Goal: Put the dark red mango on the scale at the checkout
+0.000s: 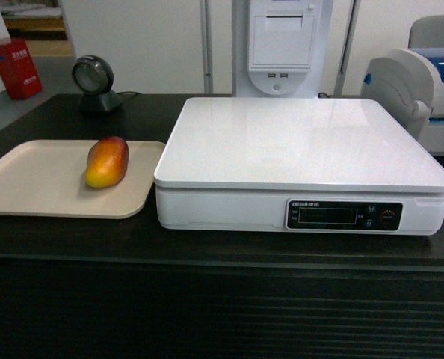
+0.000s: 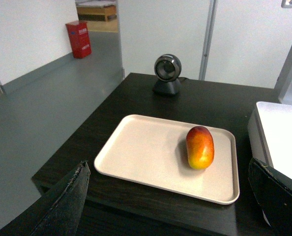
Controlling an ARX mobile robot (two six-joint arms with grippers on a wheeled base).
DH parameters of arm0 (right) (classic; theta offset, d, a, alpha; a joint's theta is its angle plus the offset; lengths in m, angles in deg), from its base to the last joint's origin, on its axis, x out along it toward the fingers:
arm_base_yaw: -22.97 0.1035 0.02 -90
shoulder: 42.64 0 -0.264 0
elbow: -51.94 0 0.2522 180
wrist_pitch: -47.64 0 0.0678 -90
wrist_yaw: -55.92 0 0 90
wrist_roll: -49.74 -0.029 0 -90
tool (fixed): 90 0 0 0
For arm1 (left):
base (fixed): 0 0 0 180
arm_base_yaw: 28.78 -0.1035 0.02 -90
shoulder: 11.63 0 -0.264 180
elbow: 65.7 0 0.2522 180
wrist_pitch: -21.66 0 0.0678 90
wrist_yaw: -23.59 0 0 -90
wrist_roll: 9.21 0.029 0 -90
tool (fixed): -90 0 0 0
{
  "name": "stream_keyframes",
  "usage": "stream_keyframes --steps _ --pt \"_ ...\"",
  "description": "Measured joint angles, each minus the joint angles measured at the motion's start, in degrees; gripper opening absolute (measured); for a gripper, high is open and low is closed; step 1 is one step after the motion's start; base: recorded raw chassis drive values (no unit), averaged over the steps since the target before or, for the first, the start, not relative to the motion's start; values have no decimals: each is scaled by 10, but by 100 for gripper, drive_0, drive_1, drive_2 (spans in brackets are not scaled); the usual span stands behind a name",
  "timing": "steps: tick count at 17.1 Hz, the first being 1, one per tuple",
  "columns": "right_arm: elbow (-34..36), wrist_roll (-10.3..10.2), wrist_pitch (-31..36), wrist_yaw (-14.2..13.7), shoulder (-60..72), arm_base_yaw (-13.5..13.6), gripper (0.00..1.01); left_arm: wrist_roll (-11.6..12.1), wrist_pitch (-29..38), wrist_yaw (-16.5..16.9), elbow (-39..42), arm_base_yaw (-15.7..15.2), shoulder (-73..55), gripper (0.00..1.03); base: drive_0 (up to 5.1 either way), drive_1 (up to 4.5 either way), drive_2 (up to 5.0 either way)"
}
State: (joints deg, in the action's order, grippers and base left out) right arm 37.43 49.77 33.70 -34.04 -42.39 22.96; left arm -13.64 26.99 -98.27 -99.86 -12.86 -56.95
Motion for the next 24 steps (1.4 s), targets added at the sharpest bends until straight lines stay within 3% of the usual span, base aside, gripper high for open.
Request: stream_keyframes --steps 3,5,6,9,12,15,19,24 --pt "0 0 0 0 0 0 98 30 93 87 -95 -59 -186 98 0 0 0" --pt "0 0 0 0 0 0 98 50 111 152 -192 -95 -308 98 0 0 0" --pt "0 0 0 0 0 0 98 61 58 232 -339 -130 -491 98 0 0 0" --pt "0 0 0 0 0 0 98 80 -51 303 -542 -152 -699 98 0 0 0" --pt "0 0 0 0 0 0 98 103 -145 332 -708 -158 -832 98 0 0 0" --pt "0 0 0 0 0 0 98 112 -198 344 -794 -158 -886 98 0 0 0" --pt "0 0 0 0 0 0 98 117 -236 355 -806 -158 -894 98 0 0 0" --pt "0 0 0 0 0 0 98 109 -235 364 -802 -156 -906 98 0 0 0"
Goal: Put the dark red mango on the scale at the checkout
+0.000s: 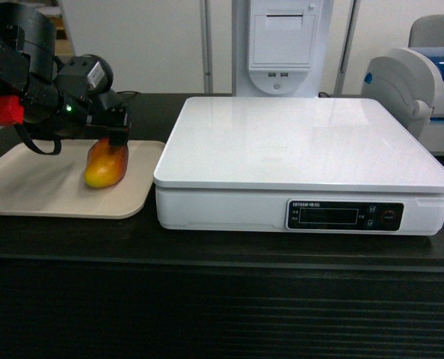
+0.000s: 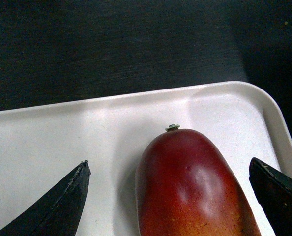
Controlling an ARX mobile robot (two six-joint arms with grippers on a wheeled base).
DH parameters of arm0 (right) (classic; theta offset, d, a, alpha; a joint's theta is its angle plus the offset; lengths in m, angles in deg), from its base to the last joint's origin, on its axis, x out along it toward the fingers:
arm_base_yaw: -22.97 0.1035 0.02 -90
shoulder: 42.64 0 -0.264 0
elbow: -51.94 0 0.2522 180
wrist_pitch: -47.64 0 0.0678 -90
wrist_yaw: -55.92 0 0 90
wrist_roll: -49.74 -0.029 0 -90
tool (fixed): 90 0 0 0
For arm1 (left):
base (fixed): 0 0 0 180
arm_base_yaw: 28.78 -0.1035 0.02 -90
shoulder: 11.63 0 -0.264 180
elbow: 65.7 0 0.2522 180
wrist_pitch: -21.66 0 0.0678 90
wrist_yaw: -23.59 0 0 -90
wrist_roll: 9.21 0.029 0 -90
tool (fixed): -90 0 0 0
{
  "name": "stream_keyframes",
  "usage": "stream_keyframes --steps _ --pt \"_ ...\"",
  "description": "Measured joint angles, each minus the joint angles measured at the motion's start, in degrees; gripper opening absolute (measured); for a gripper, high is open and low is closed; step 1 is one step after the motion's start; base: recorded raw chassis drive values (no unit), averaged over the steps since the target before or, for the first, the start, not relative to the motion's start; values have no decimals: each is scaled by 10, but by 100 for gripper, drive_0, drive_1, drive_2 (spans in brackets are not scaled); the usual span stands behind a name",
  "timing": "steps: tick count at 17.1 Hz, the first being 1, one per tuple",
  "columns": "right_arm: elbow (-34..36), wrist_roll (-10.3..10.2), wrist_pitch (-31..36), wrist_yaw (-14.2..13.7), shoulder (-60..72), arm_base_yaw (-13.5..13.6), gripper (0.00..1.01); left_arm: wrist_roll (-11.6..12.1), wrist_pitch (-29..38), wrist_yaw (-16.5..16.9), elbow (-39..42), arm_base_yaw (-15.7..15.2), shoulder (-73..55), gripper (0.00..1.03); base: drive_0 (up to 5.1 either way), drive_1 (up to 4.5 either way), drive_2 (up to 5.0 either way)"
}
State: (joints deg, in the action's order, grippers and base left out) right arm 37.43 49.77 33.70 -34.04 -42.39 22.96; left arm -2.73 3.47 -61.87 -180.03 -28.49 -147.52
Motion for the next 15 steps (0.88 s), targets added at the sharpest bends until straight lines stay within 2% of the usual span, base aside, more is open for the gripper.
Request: stream_keyframes --steps 8,9,10,13,15 --pt "0 0 0 0 0 0 98 -19 -18 -2 26 11 -20 98 0 0 0" --pt "0 0 0 0 0 0 98 -18 -11 -12 36 13 -20 87 0 0 0" --pt "0 0 0 0 0 0 98 -17 -2 -19 55 13 -8 62 0 0 0" --pt "0 0 0 0 0 0 98 -15 3 -26 79 14 26 60 0 0 0" --pt "0 0 0 0 0 0 98 -10 9 -32 80 28 73 59 0 0 0"
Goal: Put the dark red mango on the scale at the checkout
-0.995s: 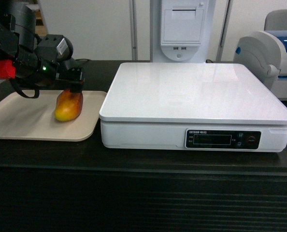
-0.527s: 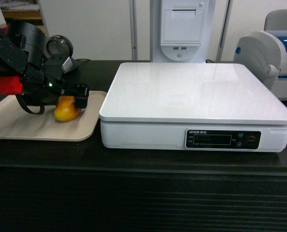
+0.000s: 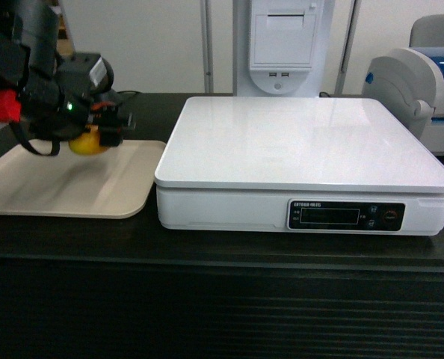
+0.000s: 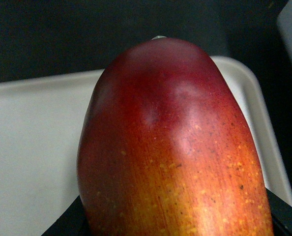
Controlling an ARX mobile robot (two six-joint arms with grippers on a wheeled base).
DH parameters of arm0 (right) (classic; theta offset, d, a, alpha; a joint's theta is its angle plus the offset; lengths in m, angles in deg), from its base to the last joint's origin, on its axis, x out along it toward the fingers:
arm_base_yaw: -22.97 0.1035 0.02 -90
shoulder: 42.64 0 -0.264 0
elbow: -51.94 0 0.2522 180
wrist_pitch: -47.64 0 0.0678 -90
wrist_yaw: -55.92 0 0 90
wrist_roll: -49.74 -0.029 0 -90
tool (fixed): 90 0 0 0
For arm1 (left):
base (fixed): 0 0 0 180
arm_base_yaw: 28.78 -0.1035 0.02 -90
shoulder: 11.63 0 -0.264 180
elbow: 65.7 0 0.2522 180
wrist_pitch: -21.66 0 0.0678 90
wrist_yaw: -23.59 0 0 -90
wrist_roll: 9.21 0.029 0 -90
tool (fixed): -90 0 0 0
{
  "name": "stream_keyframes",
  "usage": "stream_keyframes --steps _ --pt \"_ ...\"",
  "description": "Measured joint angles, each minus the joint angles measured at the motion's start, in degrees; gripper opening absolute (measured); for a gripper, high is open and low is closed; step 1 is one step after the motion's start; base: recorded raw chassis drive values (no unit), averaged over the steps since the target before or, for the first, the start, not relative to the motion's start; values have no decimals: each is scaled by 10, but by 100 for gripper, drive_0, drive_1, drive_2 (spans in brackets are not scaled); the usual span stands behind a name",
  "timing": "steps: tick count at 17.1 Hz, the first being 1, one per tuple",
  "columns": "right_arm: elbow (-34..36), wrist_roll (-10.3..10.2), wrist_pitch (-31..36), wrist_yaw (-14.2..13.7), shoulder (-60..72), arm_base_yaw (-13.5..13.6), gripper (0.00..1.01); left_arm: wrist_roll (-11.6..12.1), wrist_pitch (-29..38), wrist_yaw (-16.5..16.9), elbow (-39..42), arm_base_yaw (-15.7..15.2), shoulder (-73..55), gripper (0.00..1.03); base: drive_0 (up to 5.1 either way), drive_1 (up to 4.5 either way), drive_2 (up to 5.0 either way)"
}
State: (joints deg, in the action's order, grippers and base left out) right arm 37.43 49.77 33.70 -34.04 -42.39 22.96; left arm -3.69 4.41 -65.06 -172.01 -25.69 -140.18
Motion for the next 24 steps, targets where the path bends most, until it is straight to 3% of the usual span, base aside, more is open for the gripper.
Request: stream_keyframes --steps 5,9,13,14,16,24 --pt "0 0 0 0 0 0 98 4 -2 -16 -49 57 40 59 0 0 0" --pt "0 0 0 0 0 0 98 -14 -31 -19 -120 138 32 59 0 0 0" --pt "0 0 0 0 0 0 98 -28 -65 -43 -212 267 -35 59 0 0 0" --pt "0 0 0 0 0 0 98 -38 -73 -46 -212 285 -48 59 0 0 0" --pt "0 0 0 0 0 0 98 -56 -74 -57 -212 301 -57 59 0 0 0" --pt "0 0 0 0 0 0 98 -123 -123 -91 -222 305 -97 59 0 0 0"
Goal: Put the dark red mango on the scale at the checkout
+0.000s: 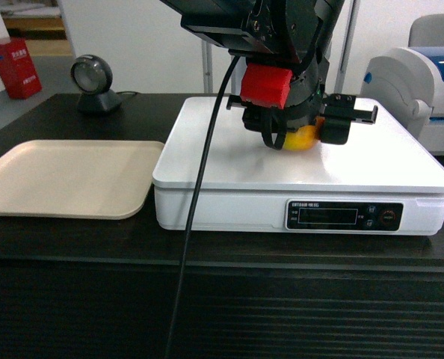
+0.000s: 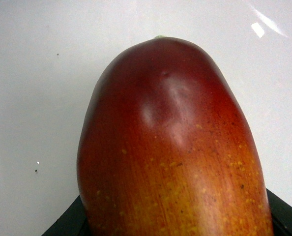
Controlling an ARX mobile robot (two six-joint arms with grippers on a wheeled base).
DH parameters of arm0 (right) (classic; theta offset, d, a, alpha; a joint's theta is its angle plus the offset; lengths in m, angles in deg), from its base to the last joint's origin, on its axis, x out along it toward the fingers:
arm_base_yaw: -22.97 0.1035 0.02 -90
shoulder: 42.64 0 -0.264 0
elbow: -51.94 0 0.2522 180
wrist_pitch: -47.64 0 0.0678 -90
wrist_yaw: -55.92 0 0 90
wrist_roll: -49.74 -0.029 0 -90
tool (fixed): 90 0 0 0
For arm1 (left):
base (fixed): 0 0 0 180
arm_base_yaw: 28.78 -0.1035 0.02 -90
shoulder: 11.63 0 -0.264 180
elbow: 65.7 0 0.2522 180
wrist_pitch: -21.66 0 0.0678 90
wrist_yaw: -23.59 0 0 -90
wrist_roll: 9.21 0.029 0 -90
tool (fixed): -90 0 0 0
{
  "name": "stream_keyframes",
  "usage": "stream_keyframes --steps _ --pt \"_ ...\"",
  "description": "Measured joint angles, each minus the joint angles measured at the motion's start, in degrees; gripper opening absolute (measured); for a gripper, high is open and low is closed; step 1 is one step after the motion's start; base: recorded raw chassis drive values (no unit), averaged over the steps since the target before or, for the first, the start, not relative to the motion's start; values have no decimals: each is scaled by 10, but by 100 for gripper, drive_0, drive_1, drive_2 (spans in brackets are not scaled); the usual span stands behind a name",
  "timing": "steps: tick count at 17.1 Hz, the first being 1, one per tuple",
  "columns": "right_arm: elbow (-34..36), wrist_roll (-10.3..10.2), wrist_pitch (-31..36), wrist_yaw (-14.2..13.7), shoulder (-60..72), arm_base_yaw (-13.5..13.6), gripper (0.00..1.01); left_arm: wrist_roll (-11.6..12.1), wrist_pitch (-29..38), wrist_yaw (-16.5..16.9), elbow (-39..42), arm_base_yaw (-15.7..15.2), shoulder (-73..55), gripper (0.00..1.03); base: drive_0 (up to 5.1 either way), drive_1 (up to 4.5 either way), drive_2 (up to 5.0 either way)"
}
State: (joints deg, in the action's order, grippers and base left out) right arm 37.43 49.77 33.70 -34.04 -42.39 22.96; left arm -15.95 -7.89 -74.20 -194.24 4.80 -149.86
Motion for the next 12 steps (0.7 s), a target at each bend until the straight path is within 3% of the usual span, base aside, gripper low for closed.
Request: stream_keyframes --steps 7,11,12 --pt "0 0 0 0 0 0 98 -11 -14 1 -10 6 -1 61 0 0 0" --pt "0 0 0 0 0 0 98 -18 7 16 -3 9 7 100 0 0 0" --pt "0 0 0 0 0 0 98 -18 18 13 10 9 23 97 0 0 0"
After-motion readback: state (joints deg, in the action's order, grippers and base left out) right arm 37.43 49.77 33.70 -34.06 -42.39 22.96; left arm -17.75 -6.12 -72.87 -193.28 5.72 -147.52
